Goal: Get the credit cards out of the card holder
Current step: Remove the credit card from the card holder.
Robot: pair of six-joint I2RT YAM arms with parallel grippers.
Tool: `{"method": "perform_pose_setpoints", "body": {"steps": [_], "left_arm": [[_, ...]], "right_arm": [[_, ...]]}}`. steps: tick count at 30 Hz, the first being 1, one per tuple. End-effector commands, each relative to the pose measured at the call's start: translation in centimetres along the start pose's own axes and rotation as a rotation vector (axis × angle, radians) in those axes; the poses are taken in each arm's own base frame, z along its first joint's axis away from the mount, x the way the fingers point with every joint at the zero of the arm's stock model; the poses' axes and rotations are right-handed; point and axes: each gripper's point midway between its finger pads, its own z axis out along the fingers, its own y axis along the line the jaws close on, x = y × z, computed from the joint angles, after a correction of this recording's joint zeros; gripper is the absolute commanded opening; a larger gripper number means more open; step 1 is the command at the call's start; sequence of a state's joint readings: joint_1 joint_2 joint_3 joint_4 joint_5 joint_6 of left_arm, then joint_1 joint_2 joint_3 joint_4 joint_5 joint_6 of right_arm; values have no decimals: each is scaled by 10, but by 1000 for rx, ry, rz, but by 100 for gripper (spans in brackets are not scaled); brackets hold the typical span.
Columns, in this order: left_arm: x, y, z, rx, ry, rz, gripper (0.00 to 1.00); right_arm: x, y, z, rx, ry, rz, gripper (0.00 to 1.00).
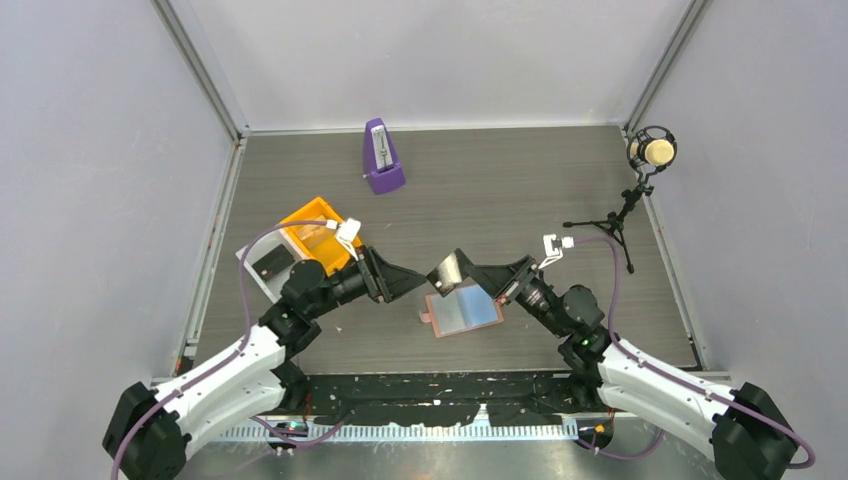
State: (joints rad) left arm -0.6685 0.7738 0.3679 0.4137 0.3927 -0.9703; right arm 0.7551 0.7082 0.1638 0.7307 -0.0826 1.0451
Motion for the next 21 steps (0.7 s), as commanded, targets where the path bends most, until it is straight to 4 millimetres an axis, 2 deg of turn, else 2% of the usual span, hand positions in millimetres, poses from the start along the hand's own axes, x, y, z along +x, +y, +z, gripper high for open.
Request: {"method": "perform_pose_setpoints", "body": {"steps": [1,4,11,16,21], "left_arm": [[-15,-31,13,116,-69,-1,61],[-10,-34,23,120,-51,-8,60],[-5,-34,37,139,-54,-46,58],[-2,-36,43,151,-53,-67,49],[-8,-39,44,170,-86,-85,39]], "right_arm": [[-35,14,-6,-59,-193,115,5],[-35,8,-9,-45,-209,129,5],[-36,7,-10,-46,-216,134,5],[-36,4,-12,-36,-221,148,5],[-35,5,-12,-42,-217,148,5]]}}
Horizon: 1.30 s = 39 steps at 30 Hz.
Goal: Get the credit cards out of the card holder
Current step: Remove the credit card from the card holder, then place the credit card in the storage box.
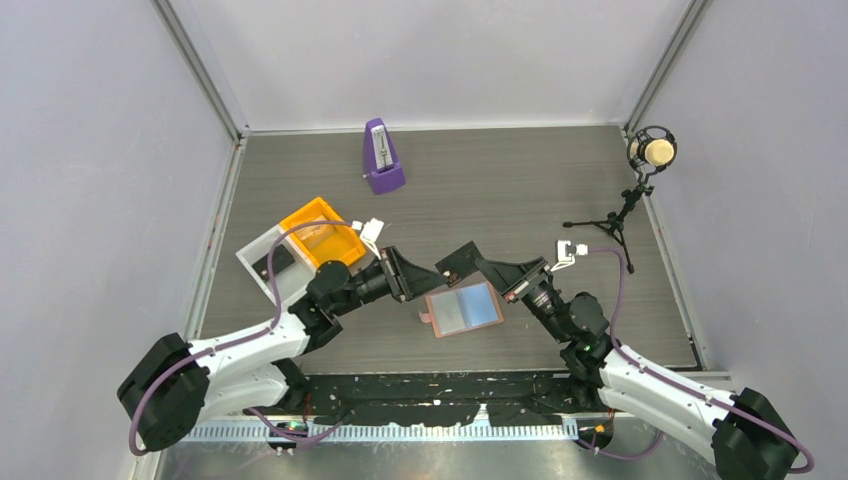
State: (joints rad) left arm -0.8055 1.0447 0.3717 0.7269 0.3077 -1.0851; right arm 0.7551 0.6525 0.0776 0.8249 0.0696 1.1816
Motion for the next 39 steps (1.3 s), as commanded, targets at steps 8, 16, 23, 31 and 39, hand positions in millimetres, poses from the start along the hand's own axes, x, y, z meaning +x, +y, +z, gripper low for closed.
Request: {"method": "perform_pose_setpoints", "body": {"steps": [8,16,23,31,39], "left_arm": [[-28,-29,6,86,-107,28,4],[-29,-24,1,20,-95,74,0],[-43,-19,-17,-33,-113,124,0],[-64,10,-62,-242,-93,219,0],[-86,42,-120,-422,-30,210,0]], "right_arm": [[-7,5,-2,-30,-36,28,5],[-1,2,-5,-35,-14,10,18],[1,-2,-11,-30,-1,-51,59],[1,-9,-19,6,15,-123,96],[4,-19,-26,37,30,-182,95]]}}
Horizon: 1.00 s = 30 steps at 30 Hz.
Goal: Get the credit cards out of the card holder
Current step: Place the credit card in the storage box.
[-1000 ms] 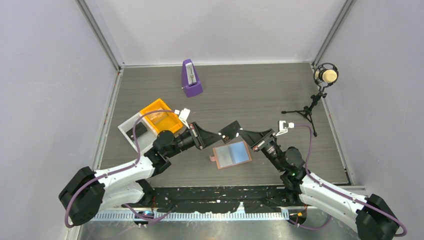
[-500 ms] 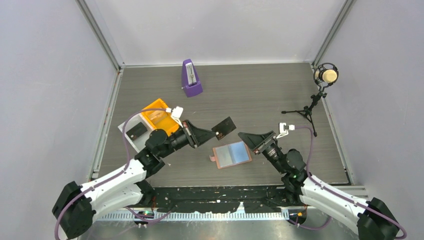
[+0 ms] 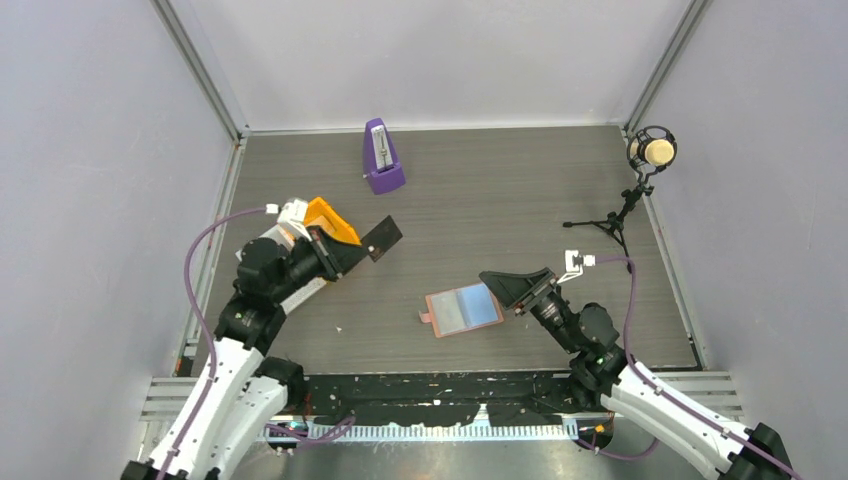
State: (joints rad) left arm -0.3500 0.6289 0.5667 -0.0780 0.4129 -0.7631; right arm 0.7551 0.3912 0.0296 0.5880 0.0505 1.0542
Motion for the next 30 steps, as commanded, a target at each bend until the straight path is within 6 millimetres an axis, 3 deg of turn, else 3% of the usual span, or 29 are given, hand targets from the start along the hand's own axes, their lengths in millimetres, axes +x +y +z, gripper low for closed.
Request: {"method": "perform_pose_setpoints", "body": {"steps": [1,7,15,30], "left_arm": [[10,27,-25,-46,147,-18,0],[-18,75,-51,-136,80,-177,0],[-39,117,-78,-369,-4,-213,0],[-57,185,-131,-728,-23,-292,0]], "right_arm": [[1,-9,-1,28,6,-58,96],[7,-16,-2,45,28,-68,95],[21,-16,-3,35,112,-104,95],[30,0,-4,-30,210,-237,95]]}}
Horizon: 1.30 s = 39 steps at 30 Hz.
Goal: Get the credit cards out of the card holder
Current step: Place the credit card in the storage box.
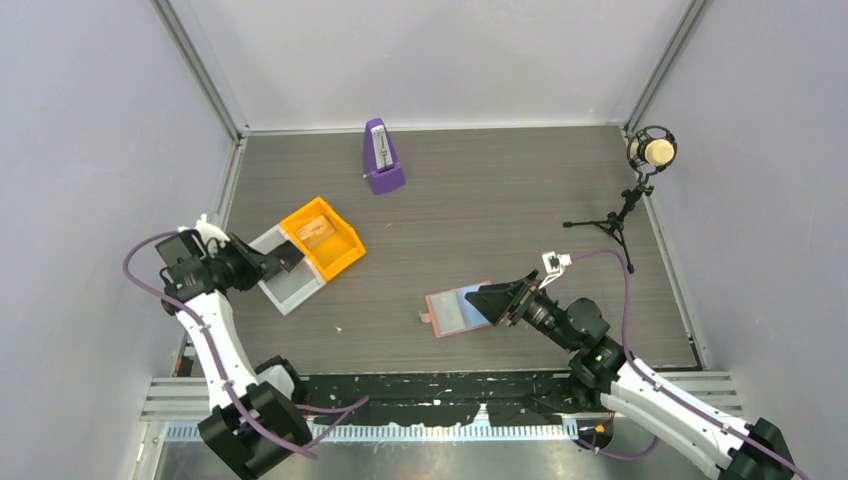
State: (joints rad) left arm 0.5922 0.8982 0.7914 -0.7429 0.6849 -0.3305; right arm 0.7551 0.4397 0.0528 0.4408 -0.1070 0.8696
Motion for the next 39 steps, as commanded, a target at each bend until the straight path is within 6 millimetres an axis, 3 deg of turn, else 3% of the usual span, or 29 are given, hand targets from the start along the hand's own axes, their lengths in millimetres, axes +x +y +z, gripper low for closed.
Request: {"method": "perform_pose_setpoints", "body": {"steps": [1,7,26,39], "left_arm": [[-20,15,-8,-76,-31,-12,0],[-34,29,-3,-143,-43,-51,0],[-47,65,38,-168,62,-149,0],[-61,80,46,-229,95,-161,0]], "right_arm": [[-16,26,1,-83,-24,-75,95],[-19,28,2,-85,-25,-119,95],[-20,28,4,-73,-2,-191,96],[-22,28,8,-67,-1,-193,95]]}}
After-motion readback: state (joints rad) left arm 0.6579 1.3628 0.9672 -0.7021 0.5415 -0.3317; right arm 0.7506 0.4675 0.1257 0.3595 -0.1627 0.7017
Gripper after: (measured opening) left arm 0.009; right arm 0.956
